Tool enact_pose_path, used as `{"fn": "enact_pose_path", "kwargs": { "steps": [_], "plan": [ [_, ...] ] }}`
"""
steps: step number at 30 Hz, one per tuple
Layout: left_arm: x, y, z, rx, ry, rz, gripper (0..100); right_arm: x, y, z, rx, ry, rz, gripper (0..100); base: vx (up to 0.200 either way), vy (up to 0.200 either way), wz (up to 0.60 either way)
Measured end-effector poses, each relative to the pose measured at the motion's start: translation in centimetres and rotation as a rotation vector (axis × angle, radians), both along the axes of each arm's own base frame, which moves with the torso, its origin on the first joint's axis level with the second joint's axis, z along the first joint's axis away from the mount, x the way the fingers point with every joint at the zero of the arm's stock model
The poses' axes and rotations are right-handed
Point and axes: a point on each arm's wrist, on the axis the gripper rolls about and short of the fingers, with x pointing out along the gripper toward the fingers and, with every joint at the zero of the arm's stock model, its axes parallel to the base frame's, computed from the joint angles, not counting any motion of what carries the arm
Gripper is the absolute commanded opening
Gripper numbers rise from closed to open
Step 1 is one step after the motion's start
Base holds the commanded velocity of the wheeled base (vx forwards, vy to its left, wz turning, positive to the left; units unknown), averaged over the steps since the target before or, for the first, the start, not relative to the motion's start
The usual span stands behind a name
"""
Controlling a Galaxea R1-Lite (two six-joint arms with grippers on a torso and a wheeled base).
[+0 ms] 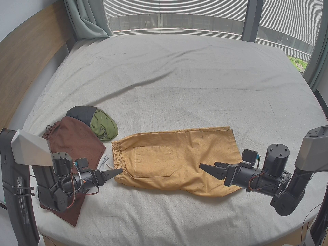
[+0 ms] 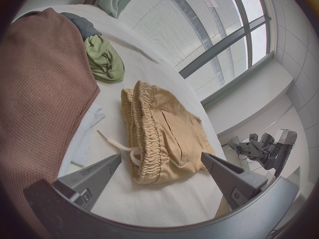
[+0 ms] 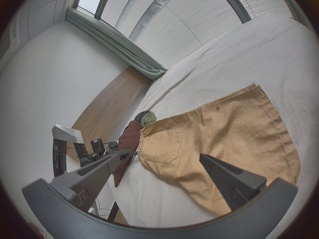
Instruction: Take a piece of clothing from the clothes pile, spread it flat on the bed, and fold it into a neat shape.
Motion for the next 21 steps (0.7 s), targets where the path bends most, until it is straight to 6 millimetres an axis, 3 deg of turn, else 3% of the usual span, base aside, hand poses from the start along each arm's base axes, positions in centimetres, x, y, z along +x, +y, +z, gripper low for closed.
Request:
{"fn": "enact_pose_path", "kwargs": {
  "steps": [21],
  "plan": [
    [-0.1, -2.0, -3.4, 0.025, 0.093, -0.016, 100, 0.1, 0.0, -0.2, -0.003, 0.008, -0.001, 100, 0.000, 0.000, 0.00]
  ]
}}
